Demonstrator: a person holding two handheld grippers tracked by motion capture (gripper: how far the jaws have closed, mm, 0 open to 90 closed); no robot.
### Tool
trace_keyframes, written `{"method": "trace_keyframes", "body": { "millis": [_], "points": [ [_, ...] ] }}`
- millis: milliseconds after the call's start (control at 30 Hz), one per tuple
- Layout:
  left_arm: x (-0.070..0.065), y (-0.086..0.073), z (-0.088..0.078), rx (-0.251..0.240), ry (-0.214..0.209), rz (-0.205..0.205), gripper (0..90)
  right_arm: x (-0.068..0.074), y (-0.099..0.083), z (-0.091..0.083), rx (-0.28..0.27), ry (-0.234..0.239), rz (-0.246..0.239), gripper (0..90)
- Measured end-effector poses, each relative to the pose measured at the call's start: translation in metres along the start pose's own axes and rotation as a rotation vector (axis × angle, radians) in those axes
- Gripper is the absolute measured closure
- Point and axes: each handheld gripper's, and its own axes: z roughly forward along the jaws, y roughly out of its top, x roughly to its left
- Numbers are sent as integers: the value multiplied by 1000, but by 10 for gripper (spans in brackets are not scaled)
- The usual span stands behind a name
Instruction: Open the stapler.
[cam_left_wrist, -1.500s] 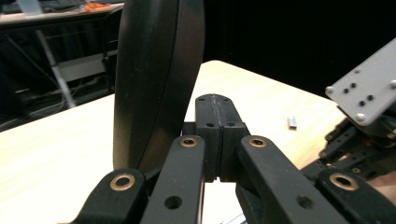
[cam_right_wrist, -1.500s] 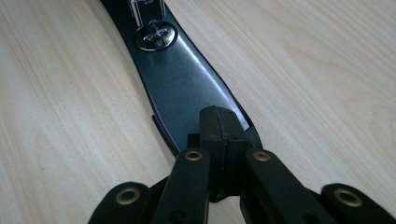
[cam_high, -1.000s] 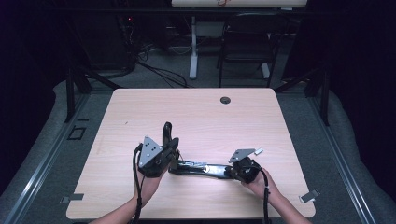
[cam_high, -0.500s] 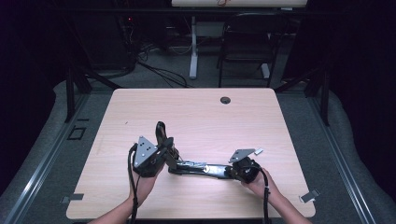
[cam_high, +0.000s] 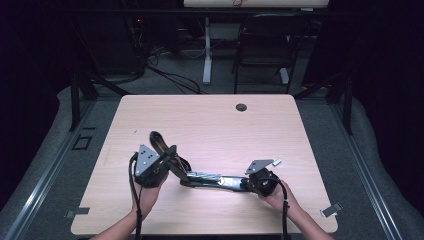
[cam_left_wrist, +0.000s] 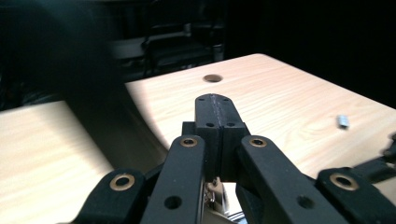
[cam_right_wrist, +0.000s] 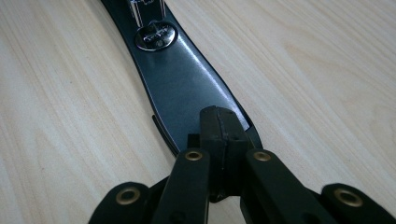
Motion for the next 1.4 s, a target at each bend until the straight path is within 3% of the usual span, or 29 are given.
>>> {"method": "trace_keyframes", "body": {
  "millis": [67,100,233,400,433,600,733,900,1033,1067,1200,1233,1300,1400],
  "points": [
    [10,-3,0,15,14,-39,900,0,0,0,0,0,0,900],
    [10,-3,0,15,14,-39,900,0,0,0,0,0,0,900],
    [26,-9,0,73,36,-98,900,0,0,0,4,-2,3,900],
    [26,-8,0,75,34,-91,900,0,1,0,2,-3,2,900],
    [23,-7,-1,64,32,-63,900,0,1,0,1,-3,2,900],
    [16,-5,-2,59,4,-11,887,-3,1,0,1,10,21,887],
    [10,-6,1,80,-65,21,848,-5,0,-1,8,24,24,863],
    [5,-6,5,124,-143,56,759,-1,4,-2,40,-19,-35,818],
    [4,-5,11,193,-248,79,651,-6,4,-5,75,-17,-45,726],
    [3,-4,12,211,-250,85,595,-8,4,-6,86,-14,-47,703],
    [2,-6,20,303,-301,75,450,-16,1,-10,67,-14,-7,658],
    [2,-6,20,303,-301,75,430,-16,1,-10,67,-14,-7,658],
    [0,-6,23,324,-341,78,390,-20,2,-14,49,-8,28,630],
    [-4,-6,22,337,-390,114,329,-24,3,-18,36,7,63,572]
  ]
}}
